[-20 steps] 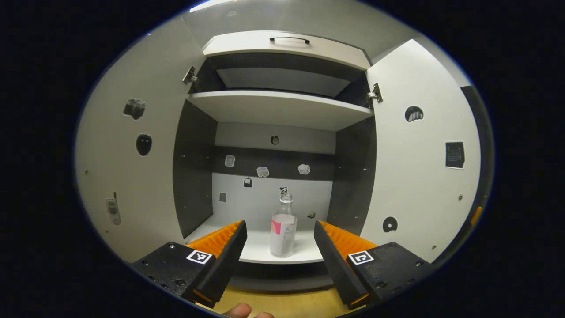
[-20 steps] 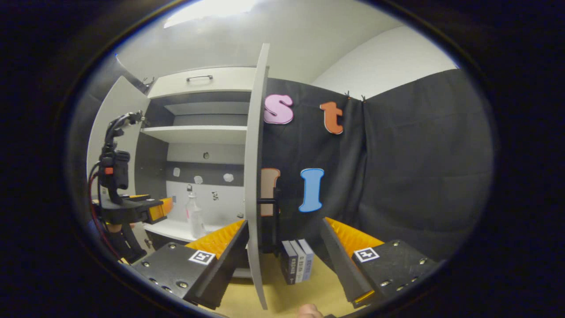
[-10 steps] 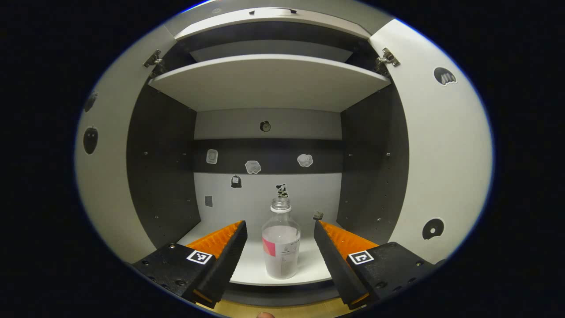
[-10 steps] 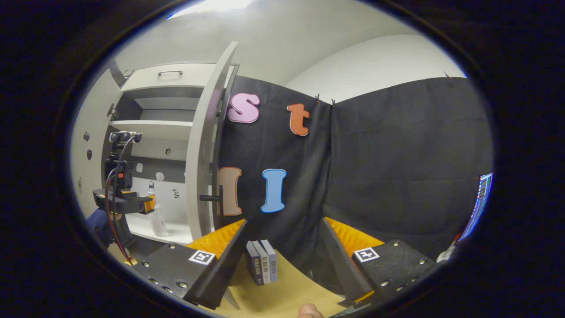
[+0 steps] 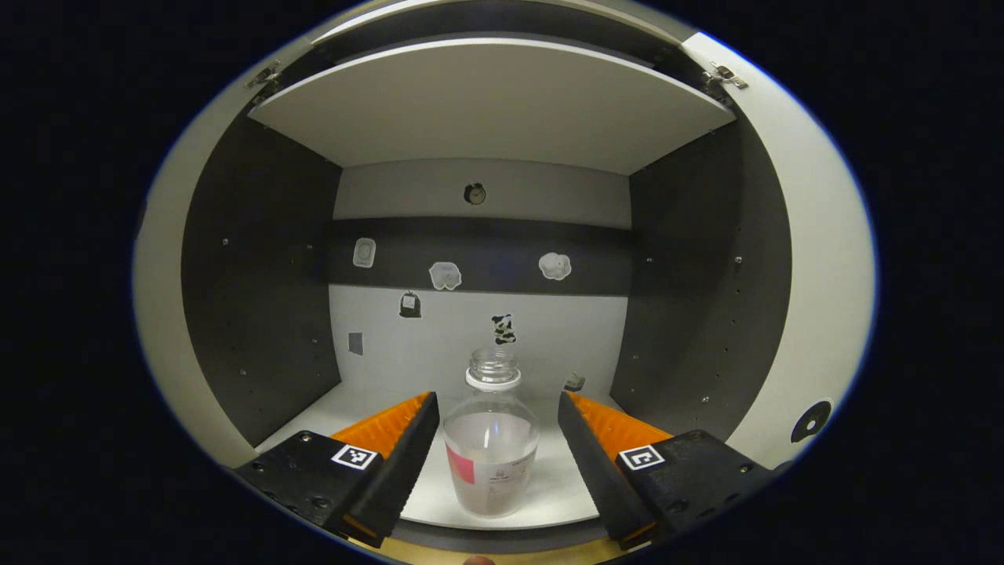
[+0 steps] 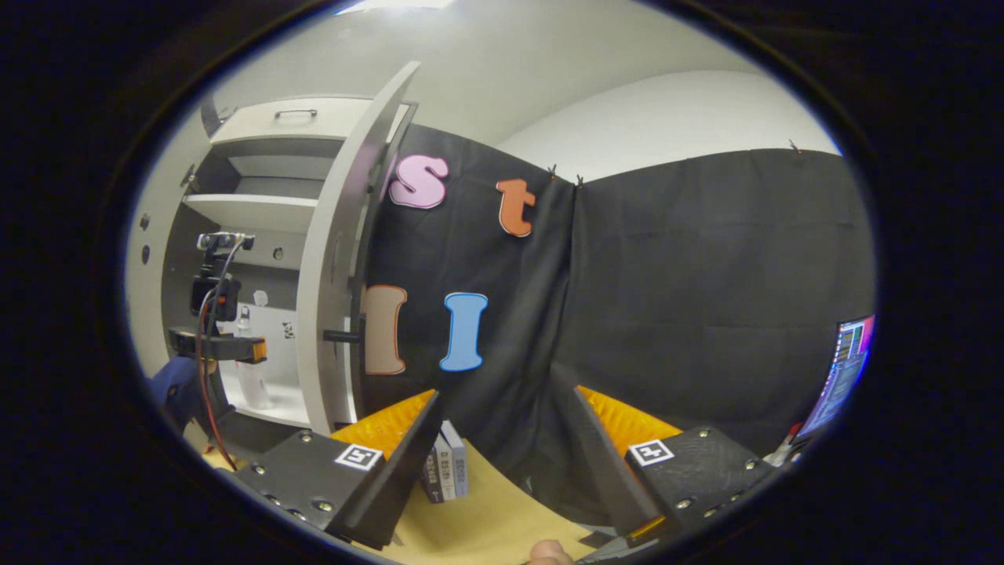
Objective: Grasp the bottle in the cabinet with the left hand and place it on the coaster, then close the right door with the right hand and the left door with the left hand.
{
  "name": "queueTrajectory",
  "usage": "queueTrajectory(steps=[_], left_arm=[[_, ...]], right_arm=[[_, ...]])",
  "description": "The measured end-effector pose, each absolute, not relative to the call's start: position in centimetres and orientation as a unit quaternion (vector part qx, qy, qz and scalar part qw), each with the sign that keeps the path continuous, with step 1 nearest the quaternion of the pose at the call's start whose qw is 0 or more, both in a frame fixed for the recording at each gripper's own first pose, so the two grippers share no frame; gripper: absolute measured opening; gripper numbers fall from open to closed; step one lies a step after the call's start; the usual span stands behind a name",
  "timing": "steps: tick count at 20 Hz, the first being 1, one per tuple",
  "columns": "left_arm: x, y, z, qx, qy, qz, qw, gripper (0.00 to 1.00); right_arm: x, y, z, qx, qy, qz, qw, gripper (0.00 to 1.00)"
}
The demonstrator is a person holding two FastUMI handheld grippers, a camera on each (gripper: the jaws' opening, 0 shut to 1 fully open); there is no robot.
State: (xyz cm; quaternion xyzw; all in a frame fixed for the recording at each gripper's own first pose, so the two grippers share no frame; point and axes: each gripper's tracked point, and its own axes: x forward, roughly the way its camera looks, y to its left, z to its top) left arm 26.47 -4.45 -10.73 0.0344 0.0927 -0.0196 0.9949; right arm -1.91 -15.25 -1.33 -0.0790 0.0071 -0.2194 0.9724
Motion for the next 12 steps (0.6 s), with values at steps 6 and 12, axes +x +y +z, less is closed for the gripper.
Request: queueTrajectory(steps=[6, 12], left_arm=[[27.0, -4.2, -11.5, 0.018, 0.105, -0.031, 0.994, 0.8], [26.0, -4.0, -11.0, 0.015, 0.108, -0.039, 0.993, 0.76]], right_arm=[[-1.4, -14.8, -1.3, -0.078, 0.006, -0.206, 0.975, 1.0], [-1.8, -14.5, -1.1, -0.07, 0.003, -0.194, 0.979, 0.96]])
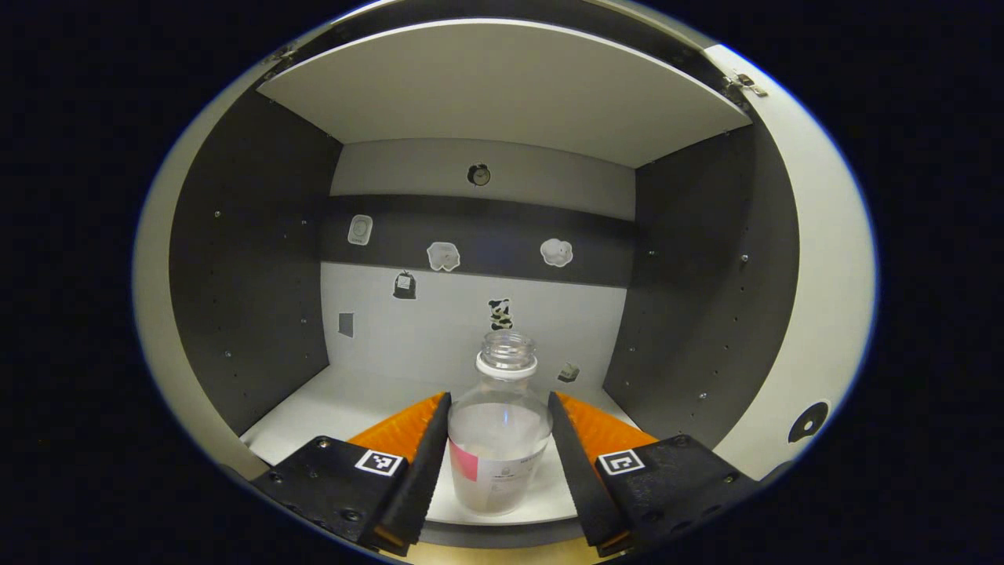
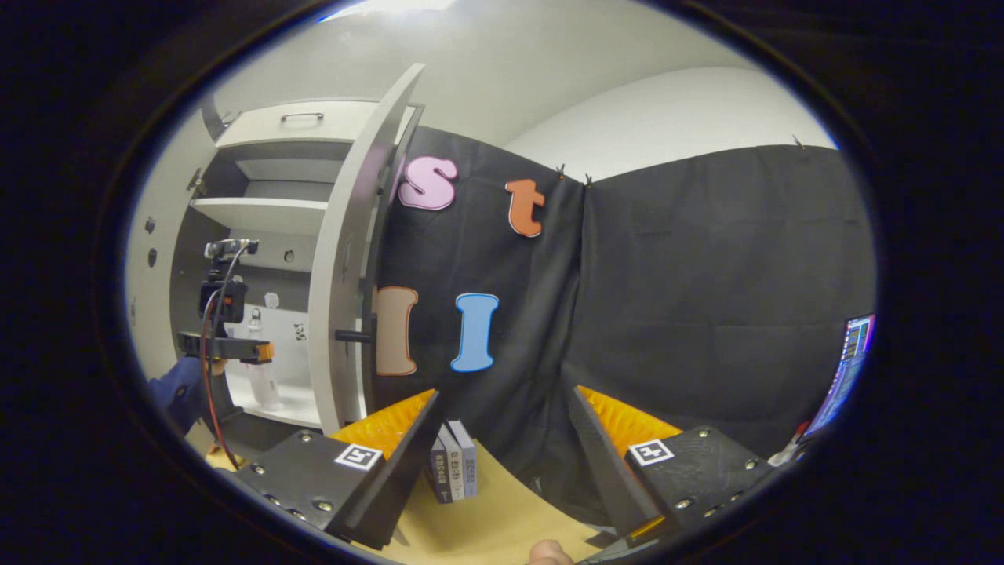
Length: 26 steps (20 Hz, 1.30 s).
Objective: Grasp the bottle in the cabinet with the left hand and place it on the coaster, then close the right door with the right hand and the left door with the left hand.
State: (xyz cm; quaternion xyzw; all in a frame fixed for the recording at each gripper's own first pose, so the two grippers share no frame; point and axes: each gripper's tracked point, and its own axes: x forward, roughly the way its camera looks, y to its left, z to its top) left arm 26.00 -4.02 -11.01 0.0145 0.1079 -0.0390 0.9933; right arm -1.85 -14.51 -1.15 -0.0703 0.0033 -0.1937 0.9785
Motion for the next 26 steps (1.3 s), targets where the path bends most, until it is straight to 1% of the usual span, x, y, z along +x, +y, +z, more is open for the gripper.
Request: queueTrajectory(steps=[3, 4, 5, 8, 10, 12, 13, 17, 20, 21, 26], left_arm=[[24.6, -4.1, -9.7, 0.011, 0.096, -0.051, 0.994, 0.75], [23.8, -4.1, -9.3, 0.011, 0.094, -0.055, 0.994, 0.75], [22.9, -4.1, -9.0, 0.011, 0.093, -0.061, 0.994, 0.75], [19.5, -4.6, -8.4, 0.005, 0.094, -0.094, 0.991, 0.75], [17.1, -4.8, -8.7, -0.003, 0.102, -0.117, 0.988, 0.75], [14.6, -4.5, -9.4, -0.011, 0.109, -0.139, 0.984, 0.75], [13.3, -4.6, -9.8, -0.015, 0.11, -0.156, 0.981, 0.75], [8.8, -4.3, -12.4, -0.036, 0.119, -0.213, 0.969, 0.75], [5.9, -3.8, -14.1, -0.055, 0.114, -0.246, 0.961, 0.75], [4.9, -3.7, -14.9, -0.062, 0.116, -0.255, 0.958, 0.75], [0.7, -3.3, -18.5, -0.077, 0.127, -0.297, 0.943, 0.75]], right_arm=[[-2.0, -14.4, -1.0, -0.065, 0.0, -0.188, 0.98, 0.99], [-2.1, -14.3, -0.9, -0.063, -0.001, -0.186, 0.981, 0.96], [-2.2, -14.3, -0.8, -0.062, -0.003, -0.183, 0.981, 0.96], [-2.6, -14.0, -0.7, -0.062, -0.005, -0.172, 0.983, 1.0], [-2.8, -13.9, -0.7, -0.066, -0.005, -0.163, 0.984, 0.96], [-3.0, -13.8, -0.5, -0.068, -0.007, -0.156, 0.985, 1.0], [-3.0, -13.6, -0.5, -0.069, -0.009, -0.152, 0.986, 0.96], [-3.0, -13.4, -0.1, -0.071, -0.015, -0.135, 0.988, 0.96], [-2.1, -13.4, 0.1, -0.068, -0.019, -0.125, 0.99, 1.0], [-1.7, -13.4, 0.2, -0.068, -0.021, -0.123, 0.99, 0.99], [-1.0, -13.7, 0.9, -0.072, -0.033, -0.12, 0.99, 0.98]])
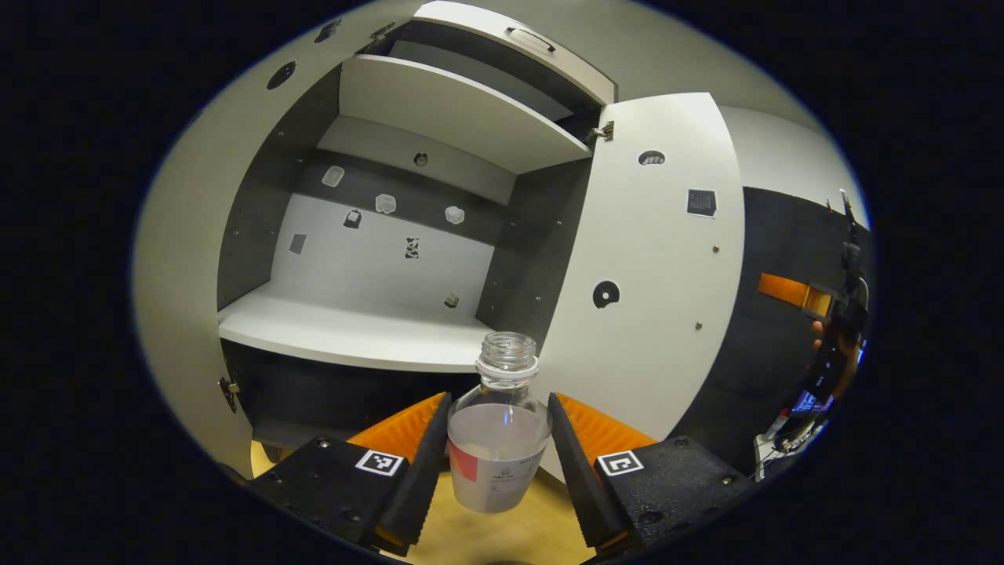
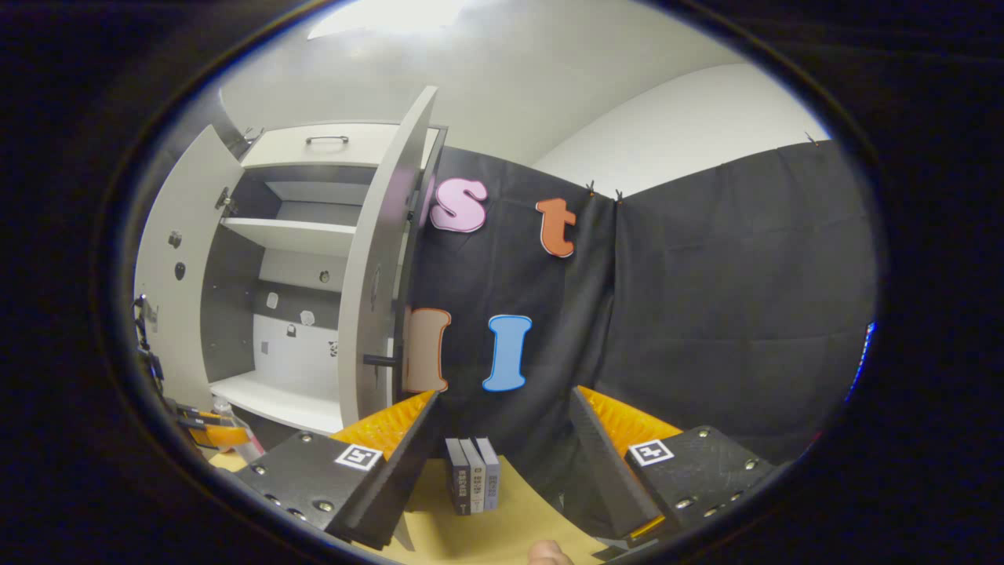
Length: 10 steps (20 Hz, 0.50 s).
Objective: Grasp the bottle in the cabinet with the left hand and place it on the coaster, then close the right door with the right hand and the left door with the left hand.
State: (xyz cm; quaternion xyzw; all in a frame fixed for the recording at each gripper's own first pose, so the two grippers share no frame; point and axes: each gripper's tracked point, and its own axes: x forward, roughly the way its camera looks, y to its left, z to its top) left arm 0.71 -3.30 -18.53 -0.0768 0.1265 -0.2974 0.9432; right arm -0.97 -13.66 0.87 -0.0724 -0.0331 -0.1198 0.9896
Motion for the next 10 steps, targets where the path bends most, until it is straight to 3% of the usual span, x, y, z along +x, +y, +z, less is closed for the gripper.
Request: queueTrajectory(steps=[10], left_arm=[[-6.0, -4.1, -30.6, -0.036, 0.239, -0.351, 0.904, 0.75]], right_arm=[[-0.3, -14.5, 1.7, -0.072, -0.049, -0.126, 0.988, 0.96]])
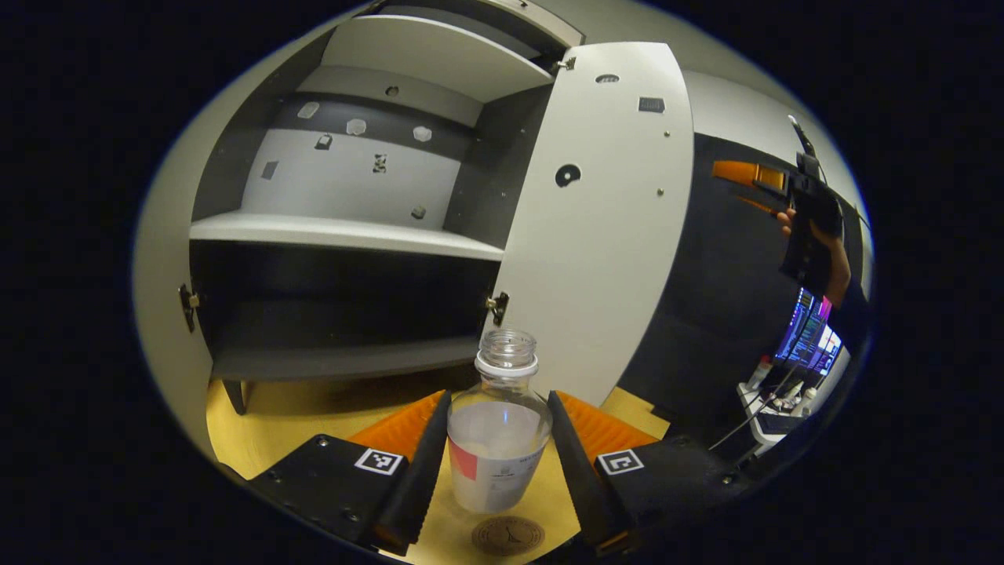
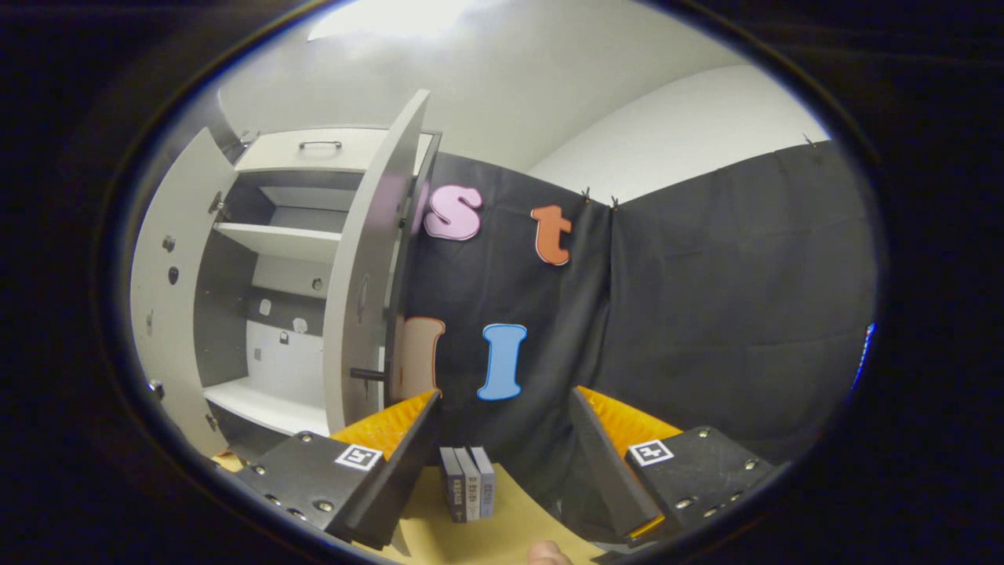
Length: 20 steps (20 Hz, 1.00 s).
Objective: Grasp the bottle in the cabinet with the left hand and place it on the coaster, then close the right door with the right hand and the left door with the left hand.
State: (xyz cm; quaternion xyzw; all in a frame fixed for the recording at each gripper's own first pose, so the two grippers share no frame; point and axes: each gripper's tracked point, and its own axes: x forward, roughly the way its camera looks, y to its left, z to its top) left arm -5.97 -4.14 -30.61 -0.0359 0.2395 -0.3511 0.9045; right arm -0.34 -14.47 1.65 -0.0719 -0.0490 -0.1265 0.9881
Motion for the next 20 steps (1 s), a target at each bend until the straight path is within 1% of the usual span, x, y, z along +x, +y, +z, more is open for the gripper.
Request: queueTrajectory(steps=[5, 6, 9, 16, 18, 20], left_arm=[[-7.7, -4.3, -34.7, -0.061, 0.268, -0.351, 0.895, 0.76], [-8.1, -4.2, -35.5, -0.063, 0.278, -0.349, 0.893, 0.76], [-9.4, -4.0, -37.4, -0.059, 0.299, -0.344, 0.888, 0.76], [-11.0, -3.3, -39.7, -0.049, 0.295, -0.323, 0.898, 0.76], [-11.0, -3.3, -40.3, -0.043, 0.294, -0.319, 0.9, 0.8], [-11.2, -3.5, -40.7, -0.045, 0.295, -0.315, 0.901, 0.76]], right_arm=[[-0.3, -14.8, 1.7, -0.076, -0.05, -0.13, 0.987, 0.96], [-0.3, -14.8, 1.8, -0.077, -0.051, -0.131, 0.987, 0.98], [-0.3, -14.8, 1.8, -0.077, -0.051, -0.133, 0.987, 0.98], [-0.5, -14.6, 1.7, -0.076, -0.047, -0.126, 0.988, 0.98], [-0.4, -14.6, 1.7, -0.079, -0.044, -0.123, 0.988, 0.98], [-0.4, -14.6, 1.6, -0.083, -0.042, -0.12, 0.988, 0.98]])
